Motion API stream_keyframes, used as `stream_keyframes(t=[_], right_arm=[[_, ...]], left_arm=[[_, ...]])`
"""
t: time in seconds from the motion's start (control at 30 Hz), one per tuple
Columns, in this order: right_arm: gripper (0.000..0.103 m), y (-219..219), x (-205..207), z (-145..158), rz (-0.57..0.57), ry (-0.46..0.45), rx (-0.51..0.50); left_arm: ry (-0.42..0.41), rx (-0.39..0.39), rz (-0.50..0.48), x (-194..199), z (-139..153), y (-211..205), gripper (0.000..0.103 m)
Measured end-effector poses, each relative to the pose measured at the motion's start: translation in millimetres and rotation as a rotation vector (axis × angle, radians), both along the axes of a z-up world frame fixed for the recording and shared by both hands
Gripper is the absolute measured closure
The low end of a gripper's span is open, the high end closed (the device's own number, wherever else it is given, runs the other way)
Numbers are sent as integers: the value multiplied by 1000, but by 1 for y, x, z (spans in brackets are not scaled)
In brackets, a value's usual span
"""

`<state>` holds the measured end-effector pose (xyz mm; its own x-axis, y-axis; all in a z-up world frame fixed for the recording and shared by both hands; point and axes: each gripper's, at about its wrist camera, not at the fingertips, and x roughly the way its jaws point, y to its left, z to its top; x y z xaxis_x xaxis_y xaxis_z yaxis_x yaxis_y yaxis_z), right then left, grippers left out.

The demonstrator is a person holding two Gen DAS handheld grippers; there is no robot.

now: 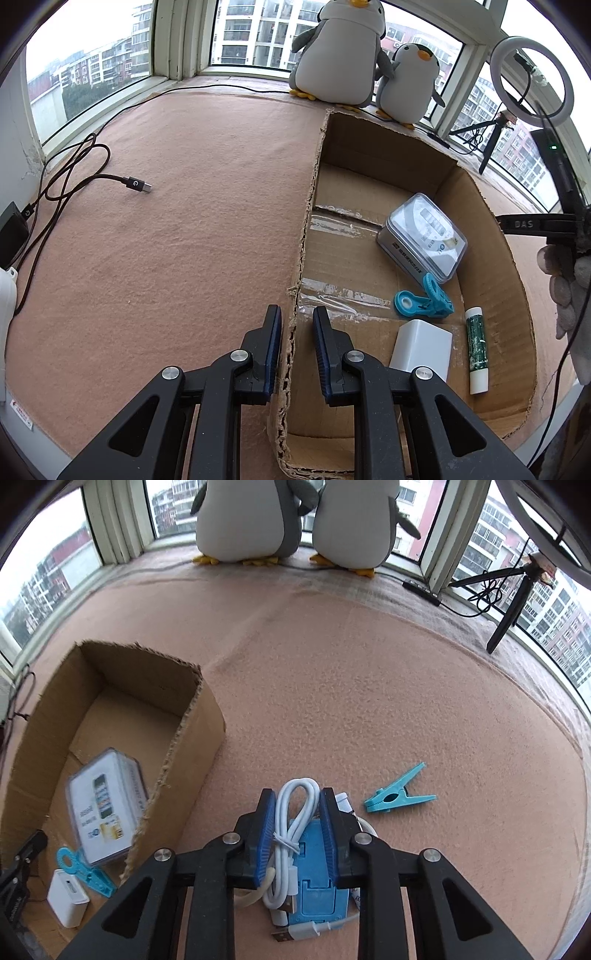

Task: Organize rigid objects
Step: 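Carry the white cable with the right tool into the box and release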

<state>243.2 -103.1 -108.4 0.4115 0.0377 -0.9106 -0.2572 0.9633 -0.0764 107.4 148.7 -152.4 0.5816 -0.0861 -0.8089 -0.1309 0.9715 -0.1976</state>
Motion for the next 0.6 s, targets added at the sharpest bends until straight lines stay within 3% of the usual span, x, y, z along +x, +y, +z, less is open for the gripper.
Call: stream_keyframes(t=[0.6], right_arm=[[84,-39,-45,35,-27,-113,186]], left_arm=[[8,23,9,4,0,-3,84]])
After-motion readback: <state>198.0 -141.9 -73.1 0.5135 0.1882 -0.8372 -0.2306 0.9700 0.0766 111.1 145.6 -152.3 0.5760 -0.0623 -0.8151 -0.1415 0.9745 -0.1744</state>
